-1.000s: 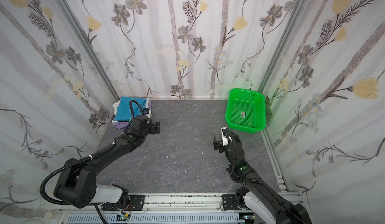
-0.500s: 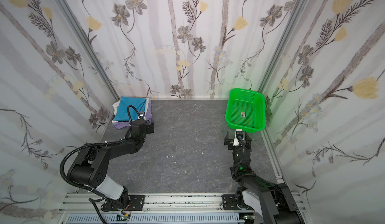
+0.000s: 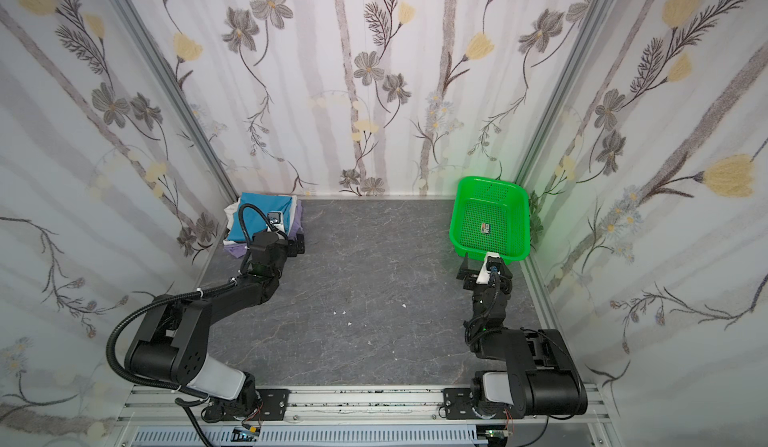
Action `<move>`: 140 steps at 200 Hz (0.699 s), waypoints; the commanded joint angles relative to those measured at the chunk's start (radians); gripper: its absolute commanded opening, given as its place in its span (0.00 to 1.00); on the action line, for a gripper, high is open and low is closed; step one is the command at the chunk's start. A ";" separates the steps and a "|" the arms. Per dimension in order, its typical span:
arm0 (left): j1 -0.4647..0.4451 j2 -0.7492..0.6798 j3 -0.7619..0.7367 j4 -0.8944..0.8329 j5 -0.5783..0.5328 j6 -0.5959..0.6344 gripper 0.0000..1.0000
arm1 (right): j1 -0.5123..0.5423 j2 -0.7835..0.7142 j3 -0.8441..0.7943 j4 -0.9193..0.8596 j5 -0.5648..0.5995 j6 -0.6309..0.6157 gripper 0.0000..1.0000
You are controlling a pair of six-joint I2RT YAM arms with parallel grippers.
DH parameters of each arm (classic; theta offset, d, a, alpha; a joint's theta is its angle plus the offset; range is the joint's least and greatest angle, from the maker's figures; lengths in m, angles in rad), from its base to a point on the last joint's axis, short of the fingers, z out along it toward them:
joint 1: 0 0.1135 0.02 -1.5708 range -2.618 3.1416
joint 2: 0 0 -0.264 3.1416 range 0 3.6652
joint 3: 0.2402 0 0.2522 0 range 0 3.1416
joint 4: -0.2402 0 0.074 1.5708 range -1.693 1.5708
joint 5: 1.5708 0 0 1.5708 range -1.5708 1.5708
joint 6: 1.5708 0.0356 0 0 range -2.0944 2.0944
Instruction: Fold and stack the t-shirts
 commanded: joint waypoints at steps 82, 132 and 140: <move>0.035 -0.031 -0.144 -0.033 -0.198 -0.030 1.00 | -0.004 0.003 0.002 0.057 -0.009 0.027 1.00; 0.079 0.063 -0.167 0.055 -0.150 -0.070 1.00 | -0.003 0.006 0.016 0.035 0.002 0.030 1.00; 0.090 0.060 -0.168 0.048 -0.136 -0.084 1.00 | -0.003 0.006 0.018 0.031 0.007 0.031 1.00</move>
